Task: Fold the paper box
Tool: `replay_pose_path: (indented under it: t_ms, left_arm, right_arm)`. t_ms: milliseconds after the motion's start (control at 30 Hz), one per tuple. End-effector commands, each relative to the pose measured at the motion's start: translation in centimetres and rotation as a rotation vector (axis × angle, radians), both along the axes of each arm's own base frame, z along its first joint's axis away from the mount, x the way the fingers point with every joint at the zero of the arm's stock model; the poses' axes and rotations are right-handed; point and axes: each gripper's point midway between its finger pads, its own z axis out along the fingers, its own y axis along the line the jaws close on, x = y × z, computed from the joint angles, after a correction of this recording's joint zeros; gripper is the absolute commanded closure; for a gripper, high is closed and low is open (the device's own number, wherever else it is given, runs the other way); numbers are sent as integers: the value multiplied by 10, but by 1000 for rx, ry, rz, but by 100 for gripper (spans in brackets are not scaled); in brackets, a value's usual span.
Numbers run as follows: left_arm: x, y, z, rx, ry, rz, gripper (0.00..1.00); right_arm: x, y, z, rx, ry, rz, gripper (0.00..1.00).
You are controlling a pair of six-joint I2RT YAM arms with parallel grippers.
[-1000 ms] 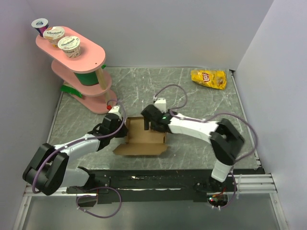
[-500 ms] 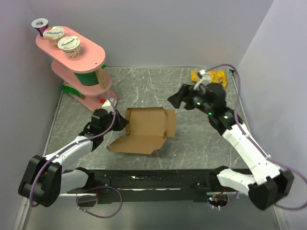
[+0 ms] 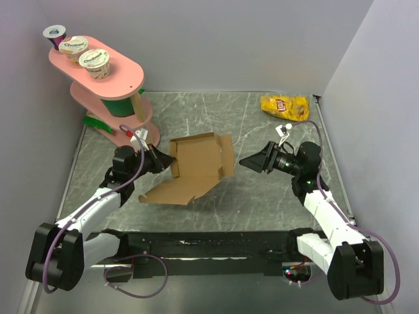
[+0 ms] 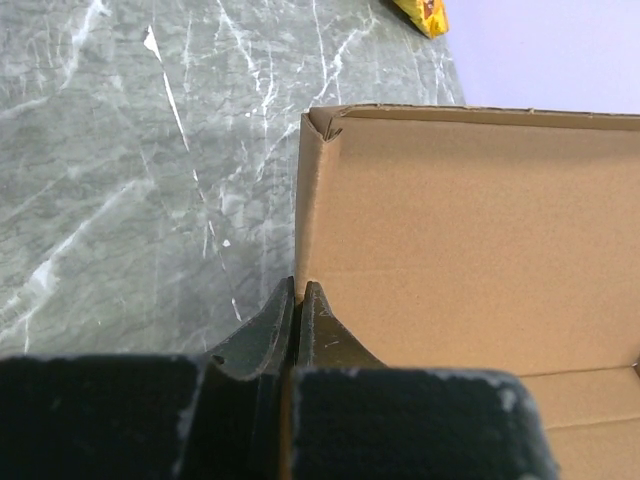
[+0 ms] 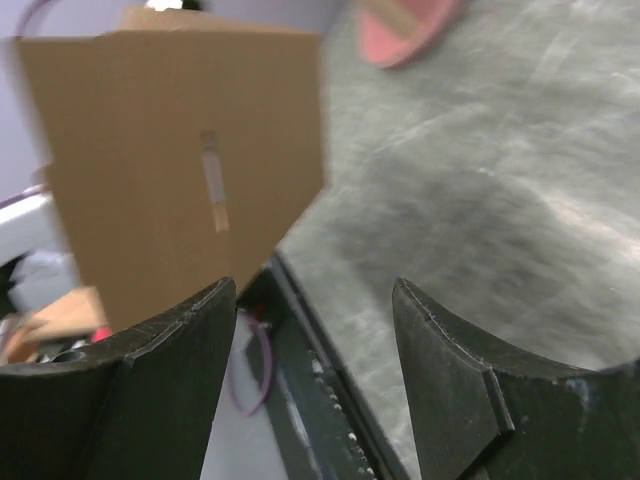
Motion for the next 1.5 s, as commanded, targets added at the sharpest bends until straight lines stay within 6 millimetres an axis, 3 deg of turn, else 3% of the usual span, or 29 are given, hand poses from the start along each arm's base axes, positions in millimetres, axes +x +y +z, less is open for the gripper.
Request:
replay_pose_path:
  t_ms: [0,600,767,1167,1467]
  left_arm:
    - [-4,-3,16,-40,-26,-26,99]
    - [-16,2,6,-8,-18,-28,99]
    - [-16,6,-1,29,-12,-19,99]
    - [-16,12,-7,75,-12,-1,99]
    - [-16,15,-6,94,-19,12,99]
  right_arm:
    - [-24,9,53,124,-214,133,29]
    - [-35,53,67,200,-218,241,28]
    - [-37,62,70,206,-214,251,23]
    - [-27,80,56,130,-167,213,24]
    - [-23,85,40,68,-133,181,30]
